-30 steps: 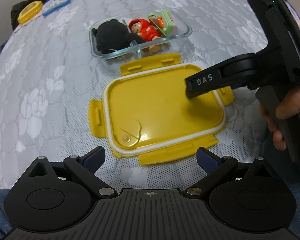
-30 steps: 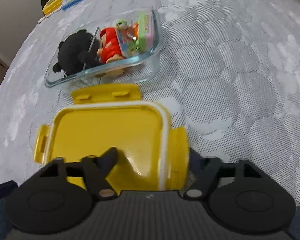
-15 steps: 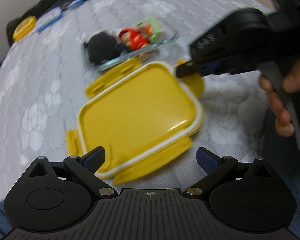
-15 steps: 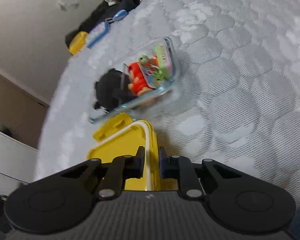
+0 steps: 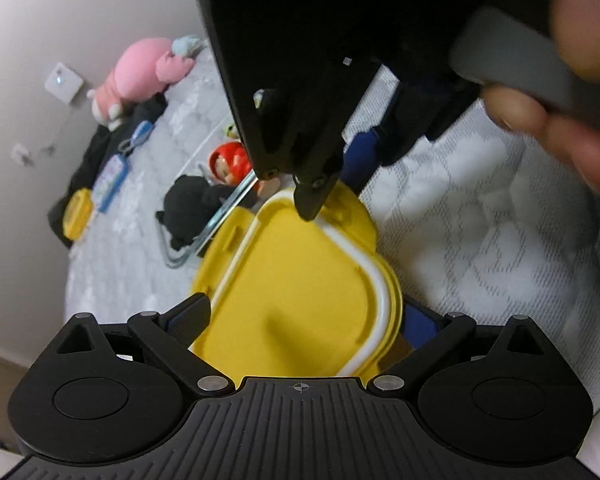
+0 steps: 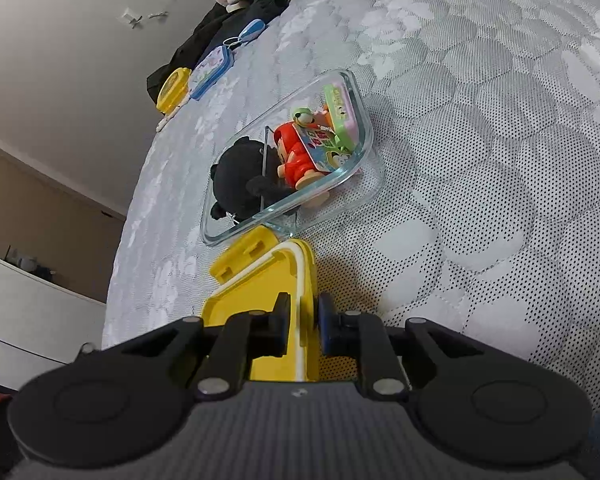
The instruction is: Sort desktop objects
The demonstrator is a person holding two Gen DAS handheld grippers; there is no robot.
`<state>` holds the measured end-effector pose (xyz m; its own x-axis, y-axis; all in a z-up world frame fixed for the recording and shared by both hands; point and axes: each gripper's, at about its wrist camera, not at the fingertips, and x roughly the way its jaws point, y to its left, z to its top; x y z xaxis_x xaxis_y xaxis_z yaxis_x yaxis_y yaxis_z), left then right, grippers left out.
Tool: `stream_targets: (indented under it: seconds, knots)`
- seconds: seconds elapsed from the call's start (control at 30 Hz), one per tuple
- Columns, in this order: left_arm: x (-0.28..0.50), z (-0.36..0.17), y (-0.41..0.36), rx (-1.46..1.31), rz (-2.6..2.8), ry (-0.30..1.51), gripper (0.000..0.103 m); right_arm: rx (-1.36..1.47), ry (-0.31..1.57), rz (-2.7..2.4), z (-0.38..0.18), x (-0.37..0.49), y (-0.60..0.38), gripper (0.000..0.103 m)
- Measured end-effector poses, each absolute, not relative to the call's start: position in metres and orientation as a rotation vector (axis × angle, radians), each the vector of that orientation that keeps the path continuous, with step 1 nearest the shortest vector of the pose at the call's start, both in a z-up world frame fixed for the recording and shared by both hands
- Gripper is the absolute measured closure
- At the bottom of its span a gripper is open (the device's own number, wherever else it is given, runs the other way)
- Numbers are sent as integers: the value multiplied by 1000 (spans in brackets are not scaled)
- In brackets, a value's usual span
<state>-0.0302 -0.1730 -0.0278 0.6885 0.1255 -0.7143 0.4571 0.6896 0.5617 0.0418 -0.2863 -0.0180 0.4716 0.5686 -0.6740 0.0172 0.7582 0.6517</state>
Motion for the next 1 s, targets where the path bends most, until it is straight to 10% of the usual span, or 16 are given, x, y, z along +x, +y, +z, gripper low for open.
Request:
stream_targets:
  seconds: [0.1, 0.33, 0.67, 1.0]
  knots:
    - [-26, -23, -171, 757, -233, 818, 4, 664, 1042, 377, -18, 41, -289, 83]
    - [-23, -20, -175, 667, -306, 910, 50, 675, 1044, 386, -19, 41, -288, 77]
    - [-21, 11, -158, 564, -347, 905, 63, 833, 977, 326, -20, 39, -312, 74]
    - [-1, 83, -105, 159, -391, 885, 83, 905, 1013, 241, -30, 42, -322, 49]
